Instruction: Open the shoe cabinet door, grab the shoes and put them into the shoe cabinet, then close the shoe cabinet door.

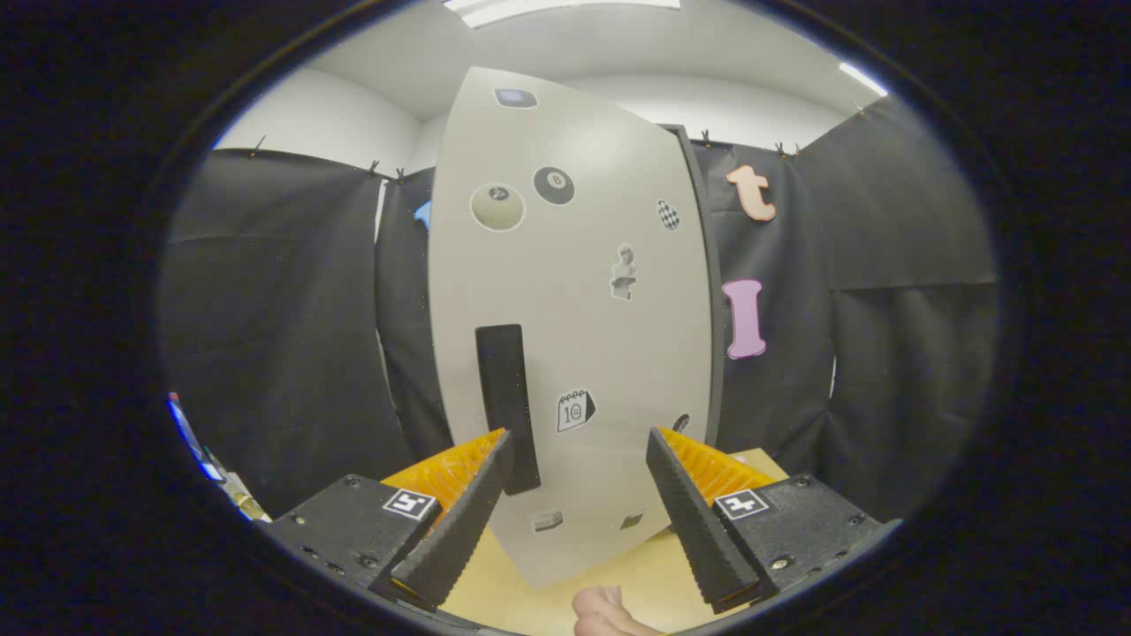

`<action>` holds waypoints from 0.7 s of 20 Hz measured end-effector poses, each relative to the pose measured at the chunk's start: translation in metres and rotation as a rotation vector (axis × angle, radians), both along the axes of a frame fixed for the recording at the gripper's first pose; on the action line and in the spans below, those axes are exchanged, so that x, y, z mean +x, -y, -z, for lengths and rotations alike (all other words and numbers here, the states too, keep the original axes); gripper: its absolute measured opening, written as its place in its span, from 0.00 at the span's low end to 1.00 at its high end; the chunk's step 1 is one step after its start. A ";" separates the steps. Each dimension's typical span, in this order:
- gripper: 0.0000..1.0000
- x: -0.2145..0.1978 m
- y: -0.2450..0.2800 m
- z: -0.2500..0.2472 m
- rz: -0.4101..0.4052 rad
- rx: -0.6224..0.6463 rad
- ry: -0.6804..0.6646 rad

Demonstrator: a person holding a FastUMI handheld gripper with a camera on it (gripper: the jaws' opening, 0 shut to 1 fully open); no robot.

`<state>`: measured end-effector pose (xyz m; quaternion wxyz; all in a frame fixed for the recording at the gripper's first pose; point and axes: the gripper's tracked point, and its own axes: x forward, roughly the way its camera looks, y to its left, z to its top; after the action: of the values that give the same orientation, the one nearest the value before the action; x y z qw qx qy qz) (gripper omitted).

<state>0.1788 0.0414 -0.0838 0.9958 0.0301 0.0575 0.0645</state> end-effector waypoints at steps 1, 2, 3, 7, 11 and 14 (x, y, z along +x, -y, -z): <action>1.00 -0.003 -0.003 0.000 -0.004 -0.006 0.012; 1.00 -0.009 -0.006 0.001 -0.011 -0.015 0.026; 0.99 -0.015 -0.013 0.002 -0.023 -0.021 0.040; 0.99 -0.051 -0.028 0.009 -0.071 -0.008 0.065; 0.99 -0.080 -0.024 0.011 -0.075 -0.013 0.099; 0.99 -0.101 -0.018 0.017 -0.066 -0.009 0.112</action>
<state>0.0776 0.0599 -0.1004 0.9949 0.0200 0.0028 0.0986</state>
